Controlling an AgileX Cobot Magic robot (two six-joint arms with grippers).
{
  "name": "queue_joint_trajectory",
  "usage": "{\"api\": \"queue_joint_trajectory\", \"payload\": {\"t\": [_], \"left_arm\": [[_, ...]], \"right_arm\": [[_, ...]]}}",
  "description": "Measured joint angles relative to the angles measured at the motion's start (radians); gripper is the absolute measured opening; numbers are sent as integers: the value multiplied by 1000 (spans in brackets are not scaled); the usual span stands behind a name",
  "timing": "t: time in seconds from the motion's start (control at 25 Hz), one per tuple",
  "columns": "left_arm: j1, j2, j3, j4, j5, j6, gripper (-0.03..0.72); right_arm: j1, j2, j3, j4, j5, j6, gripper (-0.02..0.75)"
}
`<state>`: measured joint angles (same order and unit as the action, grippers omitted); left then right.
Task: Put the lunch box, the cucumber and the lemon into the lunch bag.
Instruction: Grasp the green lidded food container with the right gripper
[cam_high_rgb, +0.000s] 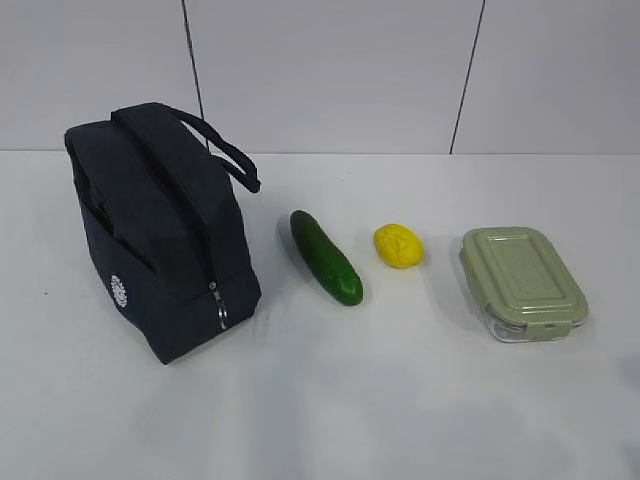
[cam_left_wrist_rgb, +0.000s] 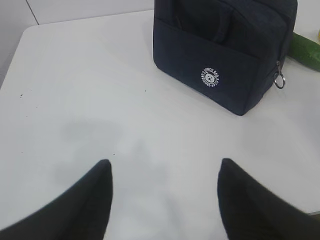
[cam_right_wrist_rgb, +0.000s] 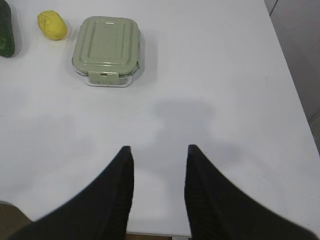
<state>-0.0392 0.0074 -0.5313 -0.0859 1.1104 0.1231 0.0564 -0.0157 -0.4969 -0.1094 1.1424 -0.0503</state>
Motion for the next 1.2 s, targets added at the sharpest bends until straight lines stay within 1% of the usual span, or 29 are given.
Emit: {"api": "queue_joint_trajectory", "payload": {"t": [1.2], "left_arm": [[0,0,0,0,0,0,465]], "right_arm": [[0,0,0,0,-2,0,289]]}}
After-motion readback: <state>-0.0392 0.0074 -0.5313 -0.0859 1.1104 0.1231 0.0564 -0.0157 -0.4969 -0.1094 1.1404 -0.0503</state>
